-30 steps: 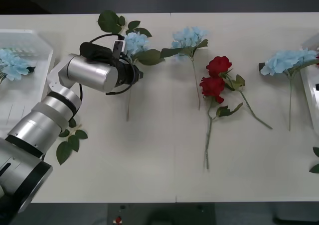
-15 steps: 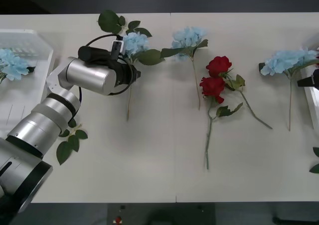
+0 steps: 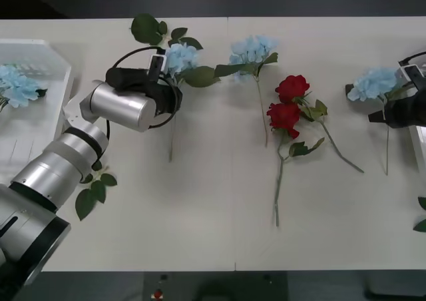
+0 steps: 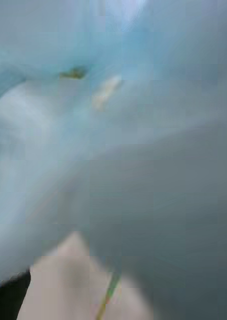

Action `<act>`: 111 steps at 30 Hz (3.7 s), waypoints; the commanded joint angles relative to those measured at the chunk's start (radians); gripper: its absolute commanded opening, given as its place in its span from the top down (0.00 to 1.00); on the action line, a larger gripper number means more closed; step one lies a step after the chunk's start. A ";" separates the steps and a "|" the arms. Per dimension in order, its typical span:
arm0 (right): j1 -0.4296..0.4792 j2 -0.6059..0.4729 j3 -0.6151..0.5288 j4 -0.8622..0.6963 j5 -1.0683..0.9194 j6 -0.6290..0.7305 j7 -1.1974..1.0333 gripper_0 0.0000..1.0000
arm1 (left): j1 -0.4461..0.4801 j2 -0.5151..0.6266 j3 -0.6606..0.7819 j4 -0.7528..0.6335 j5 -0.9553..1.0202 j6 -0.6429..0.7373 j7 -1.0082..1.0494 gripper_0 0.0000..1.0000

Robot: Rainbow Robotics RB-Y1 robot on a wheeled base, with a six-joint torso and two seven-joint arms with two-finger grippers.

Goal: Put the red flowers into the right box and the blue flowers into the left box

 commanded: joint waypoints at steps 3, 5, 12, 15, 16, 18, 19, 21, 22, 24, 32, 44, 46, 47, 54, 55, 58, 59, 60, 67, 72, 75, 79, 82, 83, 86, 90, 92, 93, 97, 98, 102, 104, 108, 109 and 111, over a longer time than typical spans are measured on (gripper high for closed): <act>-0.034 0.034 -0.048 -0.003 0.081 -0.006 -0.023 0.06 | -0.032 -0.005 -0.037 0.016 -0.015 -0.037 -0.014 0.73; -0.034 0.043 -0.051 0.002 0.083 -0.008 -0.026 0.34 | -0.030 -0.005 -0.037 0.016 -0.012 -0.037 -0.013 1.00; -0.034 0.057 -0.057 0.009 0.084 -0.008 -0.018 1.00 | -0.030 -0.005 -0.037 0.008 0.007 -0.035 -0.004 1.00; -0.034 0.060 -0.058 0.009 0.084 -0.006 -0.017 1.00 | -0.030 0.009 -0.031 -0.024 0.017 -0.015 0.001 1.00; -0.035 0.060 -0.061 0.009 0.084 -0.006 -0.015 1.00 | -0.030 0.021 -0.021 -0.057 0.024 0.019 0.001 1.00; -0.035 0.060 -0.071 0.009 0.081 -0.003 -0.015 1.00 | -0.030 0.045 -0.001 -0.119 0.031 0.095 0.004 1.00; -0.035 0.058 -0.080 0.009 0.075 0.004 -0.013 1.00 | -0.030 0.064 0.014 -0.170 0.037 0.154 0.004 1.00; -0.035 0.049 -0.097 0.009 0.055 0.032 -0.007 1.00 | -0.030 0.104 0.048 -0.258 0.060 0.259 0.006 1.00; -0.038 0.043 -0.103 0.009 0.045 0.046 -0.004 1.00 | -0.030 0.124 0.069 -0.294 0.079 0.306 0.004 1.00; -0.043 0.026 -0.109 0.009 0.014 0.075 0.005 1.00 | -0.030 0.156 0.112 -0.356 0.114 0.381 0.000 1.00; -0.070 -0.100 -0.109 0.008 -0.348 0.262 0.174 1.00 | -0.021 0.321 0.311 -0.523 0.200 0.599 -0.086 1.00; -0.075 -0.104 -0.149 -0.035 -0.839 0.494 0.610 1.00 | 0.151 0.576 0.555 -0.528 0.215 0.594 -0.297 1.00; -0.073 -0.081 -0.170 -0.063 -0.854 0.503 0.610 1.00 | 0.198 0.605 0.588 -0.529 0.248 0.591 -0.304 1.00; -0.075 -0.063 -0.183 -0.086 -0.854 0.503 0.610 1.00 | 0.233 0.625 0.608 -0.529 0.274 0.583 -0.309 1.00; -0.081 0.018 -0.195 -0.282 -0.860 0.431 0.610 1.00 | 0.399 0.656 0.643 -0.528 0.306 0.471 -0.323 1.00; -0.081 0.031 -0.195 -0.311 -0.862 0.409 0.610 1.00 | 0.421 0.656 0.641 -0.528 0.306 0.456 -0.321 1.00; -0.081 0.055 -0.193 -0.365 -0.871 0.376 0.610 1.00 | 0.457 0.650 0.643 -0.528 0.306 0.434 -0.321 1.00; -0.081 0.070 -0.190 -0.399 -0.882 0.356 0.610 1.00 | 0.473 0.639 0.641 -0.526 0.306 0.430 -0.321 1.00; -0.081 0.077 -0.189 -0.411 -0.887 0.348 0.610 1.00 | 0.477 0.634 0.643 -0.524 0.306 0.430 -0.321 1.00; -0.081 0.161 -0.160 -0.506 -0.928 0.248 0.610 1.00 | 0.487 0.596 0.643 -0.449 0.307 0.408 -0.324 0.99; -0.081 0.225 -0.103 -0.546 -0.979 0.159 0.610 1.00 | 0.487 0.598 0.641 -0.449 0.318 0.408 -0.332 0.90; -0.081 0.301 -0.068 -0.551 -1.009 0.109 0.610 1.00 | 0.487 0.596 0.643 -0.449 0.327 0.408 -0.336 0.79; -0.086 0.383 -0.037 -0.551 -1.008 0.035 0.610 1.00 | 0.485 0.598 0.644 -0.465 0.347 0.434 -0.341 0.52; -0.101 0.425 0.001 -0.551 -1.008 -0.020 0.610 1.00 | 0.485 0.598 0.686 -0.524 0.427 0.540 -0.347 0.25; -0.103 0.440 0.011 -0.551 -1.008 -0.039 0.610 1.00 | 0.485 0.598 0.707 -0.557 0.462 0.591 -0.352 0.16; -0.107 0.482 0.017 -0.551 -1.008 -0.071 0.610 1.00 | 0.483 0.598 0.750 -0.661 0.545 0.717 -0.359 0.10; -0.107 0.518 0.021 -0.551 -1.008 -0.091 0.610 1.00 | 0.477 0.598 0.769 -0.776 0.630 0.813 -0.364 0.08; -0.107 0.532 0.021 -0.551 -1.006 -0.098 0.610 1.00 | 0.477 0.598 0.770 -0.807 0.688 0.836 -0.369 0.08; -0.107 0.538 0.021 -0.551 -1.008 -0.103 0.610 1.00 | 0.477 0.598 0.766 -0.819 0.732 0.839 -0.372 0.08; -0.107 0.552 0.021 -0.551 -1.014 -0.118 0.610 1.00 | 0.477 0.598 0.704 -0.819 0.887 0.809 -0.404 0.08; -0.107 0.554 0.021 -0.551 -1.017 -0.121 0.610 1.00 | 0.479 0.596 0.690 -0.816 0.909 0.793 -0.418 0.08; -0.107 0.558 0.021 -0.551 -1.049 -0.131 0.610 1.00 | 0.493 0.579 0.604 -0.788 1.044 0.680 -0.539 0.06; -0.107 0.557 0.021 -0.551 -1.051 -0.129 0.610 1.00 | 0.493 0.552 0.577 -0.761 1.105 0.655 -0.588 0.05; -0.106 0.552 0.021 -0.551 -1.051 -0.126 0.610 1.00 | 0.493 0.455 0.519 -0.696 1.269 0.597 -0.738 0.03; -0.106 0.552 0.021 -0.551 -1.051 -0.126 0.610 1.00 | 0.493 0.444 0.509 -0.689 1.289 0.592 -0.761 0.03; -0.106 0.549 0.021 -0.551 -1.051 -0.128 0.610 1.00 | 0.491 0.407 0.480 -0.678 1.343 0.577 -0.833 0.03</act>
